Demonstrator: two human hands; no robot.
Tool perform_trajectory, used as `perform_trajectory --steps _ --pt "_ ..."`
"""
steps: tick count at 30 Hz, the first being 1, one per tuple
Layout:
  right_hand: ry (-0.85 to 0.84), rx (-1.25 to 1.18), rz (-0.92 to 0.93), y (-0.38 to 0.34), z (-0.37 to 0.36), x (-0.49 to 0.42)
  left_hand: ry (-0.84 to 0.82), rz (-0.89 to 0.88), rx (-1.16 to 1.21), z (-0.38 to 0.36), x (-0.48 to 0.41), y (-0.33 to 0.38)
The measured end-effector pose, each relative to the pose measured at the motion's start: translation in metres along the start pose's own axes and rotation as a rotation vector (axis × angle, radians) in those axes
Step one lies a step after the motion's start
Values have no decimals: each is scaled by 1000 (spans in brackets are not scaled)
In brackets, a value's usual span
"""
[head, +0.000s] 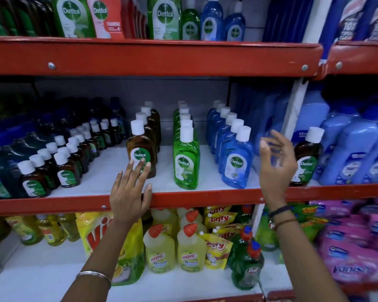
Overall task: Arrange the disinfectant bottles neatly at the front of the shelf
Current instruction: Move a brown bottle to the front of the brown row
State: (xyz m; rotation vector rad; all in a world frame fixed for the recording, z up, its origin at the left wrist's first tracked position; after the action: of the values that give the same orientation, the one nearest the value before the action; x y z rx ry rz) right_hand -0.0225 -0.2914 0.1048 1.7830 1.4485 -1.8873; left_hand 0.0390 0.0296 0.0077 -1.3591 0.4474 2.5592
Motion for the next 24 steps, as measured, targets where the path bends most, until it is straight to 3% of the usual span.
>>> perform_trajectory --steps 3,5,11,16,19,24 --pt "117 163 83 27 34 -22 6 0 0 0 1 1" --pt "108 310 78 47 49 -38 8 10 -4 -1 1 1" --pt "-73 395 -203 75 65 -71 6 26 -11 -1 1 1" --pt "-219 485 -197 77 73 -77 8 34 -25 -2 2 1" --pt "-193 514 -190 70 77 -80 1 43 -26 -2 3 0" --pt "-9 459 -159 42 82 -72 -30 40 -21 -1 2 0"
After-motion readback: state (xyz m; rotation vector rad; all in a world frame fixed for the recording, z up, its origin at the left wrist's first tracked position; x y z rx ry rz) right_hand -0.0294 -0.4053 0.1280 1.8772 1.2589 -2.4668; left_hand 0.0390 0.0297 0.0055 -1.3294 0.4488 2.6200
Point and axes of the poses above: each hand's wrist, its own x-axis away from the middle knuckle, its own z-axis out of the back of the hand, y = z × x, the point moved 3 cm from there along -x, towards the middle knuckle, and after that the axes turned 8 degrees about z, right-handed, at the moved point
